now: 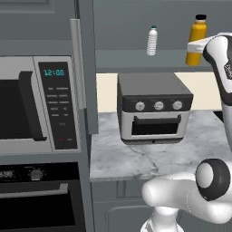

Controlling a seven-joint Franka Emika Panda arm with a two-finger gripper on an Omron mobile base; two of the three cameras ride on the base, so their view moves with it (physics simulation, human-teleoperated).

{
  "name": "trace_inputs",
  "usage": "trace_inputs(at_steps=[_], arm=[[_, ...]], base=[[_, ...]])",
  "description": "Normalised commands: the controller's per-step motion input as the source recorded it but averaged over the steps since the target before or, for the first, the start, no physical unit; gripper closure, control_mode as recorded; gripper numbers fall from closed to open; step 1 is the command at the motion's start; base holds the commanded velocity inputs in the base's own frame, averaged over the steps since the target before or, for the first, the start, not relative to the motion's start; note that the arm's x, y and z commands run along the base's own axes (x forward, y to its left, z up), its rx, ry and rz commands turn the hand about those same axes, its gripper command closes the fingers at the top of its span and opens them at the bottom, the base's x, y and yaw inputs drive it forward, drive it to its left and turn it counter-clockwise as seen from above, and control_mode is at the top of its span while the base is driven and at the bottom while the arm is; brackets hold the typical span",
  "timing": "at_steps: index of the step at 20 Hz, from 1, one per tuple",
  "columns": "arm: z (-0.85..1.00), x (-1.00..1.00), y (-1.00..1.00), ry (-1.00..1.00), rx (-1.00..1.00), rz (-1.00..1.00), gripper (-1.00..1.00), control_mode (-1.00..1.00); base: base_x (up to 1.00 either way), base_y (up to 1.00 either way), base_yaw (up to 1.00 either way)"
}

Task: Pick the water bottle, milk, bottled water from the counter and place them in the open cabinet.

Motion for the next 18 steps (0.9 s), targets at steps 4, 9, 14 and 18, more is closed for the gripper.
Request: trace_inputs(at_steps=[4,9,14,18], arm=[[-0.14,0.29,-0.17,0.0,0.0,0.0,1.0,-1.0],[-0.08,0.34,-0.15,0.0,0.0,0.0,1.0,-1.0],[-0.09,0.44,-0.09,0.01,0.0,0.0,1.0,-1.0],[-0.08,0.46,-0.08,0.01,0.0,0.0,1.0,-1.0]], base=[[0.0,0.0,0.0],[0.0,0.0,0.0],[0.0,0.0,0.0],[0.0,0.0,0.0]])
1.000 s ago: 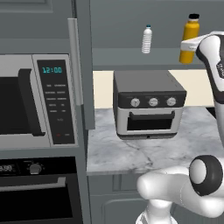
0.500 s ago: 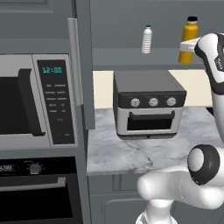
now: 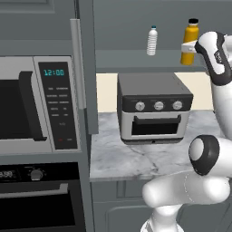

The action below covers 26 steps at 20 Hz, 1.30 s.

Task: Pick the water bottle, milk, bottled water from the counter and place them in the open cabinet.

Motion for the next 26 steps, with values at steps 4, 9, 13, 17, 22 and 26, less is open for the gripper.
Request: trace_inputs(at_steps=[4,9,13,17,22,26], arm=[[-0.06,0.48,-0.09,0.0,0.0,0.0,1.0,-1.0],[-0.01,0.46,-0.14,0.0,0.01,0.0,1.0,-1.0],[0.0,0.57,-0.15,0.02,0.01,0.0,1.0,-1.0],[-0.04,0.56,-0.14,0.05,0.02,0.0,1.0,-1.0],[-0.03,0.49,-0.15,0.0,0.08,0.03,1.0,-1.0],[-0.07,0.41,-0.11,0.0,0.09,0.05,1.0,-1.0]], base=[[0.0,0.0,0.0],[0.0,0.0,0.0],[0.0,0.0,0.0],[0.0,0.0,0.0],[0.0,0.0,0.0],[0.0,0.0,0.0]])
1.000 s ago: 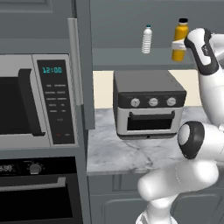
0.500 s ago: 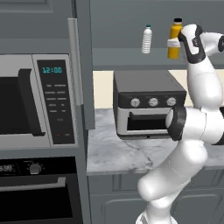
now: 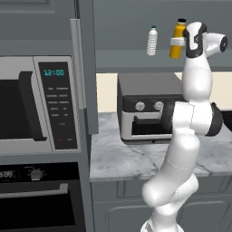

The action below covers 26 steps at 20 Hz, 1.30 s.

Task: Pick the water bottle, milk, bottled water from the counter and place them in the open cabinet.

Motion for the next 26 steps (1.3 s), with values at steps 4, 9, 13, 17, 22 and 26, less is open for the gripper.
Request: trace_inputs(at_steps=[4,9,13,17,22,26], arm=[[-0.12,0.42,-0.04,0.0,0.04,0.04,1.0,-1.0],[-0.25,0.44,0.0,0.0,0.0,0.02,1.0,-1.0],[-0.28,0.18,0.0,-0.01,-0.01,0.03,1.0,-1.0],[-0.22,0.0,0.0,-0.06,0.0,0.05,1.0,-1.0],[-0.26,0.01,0.01,-0.04,0.0,0.04,-1.0,-1.0],[-0.14,0.04,0.06,-0.01,-0.02,0.03,-1.0,-1.0]], base=[[0.0,0.0,0.0],[0.0,0.0,0.0],[0.0,0.0,0.0],[0.0,0.0,0.0],[0.0,0.0,0.0],[0.0,0.0,0.0]])
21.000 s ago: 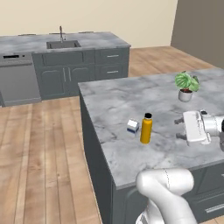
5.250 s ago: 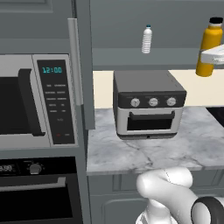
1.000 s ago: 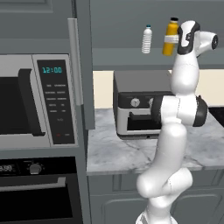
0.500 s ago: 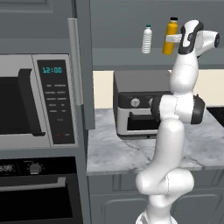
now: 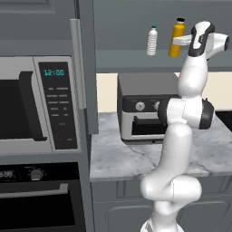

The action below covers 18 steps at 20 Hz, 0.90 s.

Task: Pick the water bottle, milk, bottled water from the counter and place them in the open cabinet.

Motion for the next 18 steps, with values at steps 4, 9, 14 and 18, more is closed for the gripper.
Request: trace_inputs(at_steps=[4,9,14,18], arm=[[-0.01,0.0,0.05,0.0,-0.02,0.01,-1.0,-1.0],[0.0,-0.21,0.0,0.0,-0.01,0.0,-1.0,-1.0],[0.0,-0.28,0.0,0.02,-0.03,0.0,-1.0,-1.0],[0.0,-0.43,0.0,0.02,-0.02,0.0,-1.0,-1.0]], base=[[0.0,0.0,0.0],[0.0,0.0,0.0],[0.0,0.0,0.0],[0.0,0.0,0.0]])
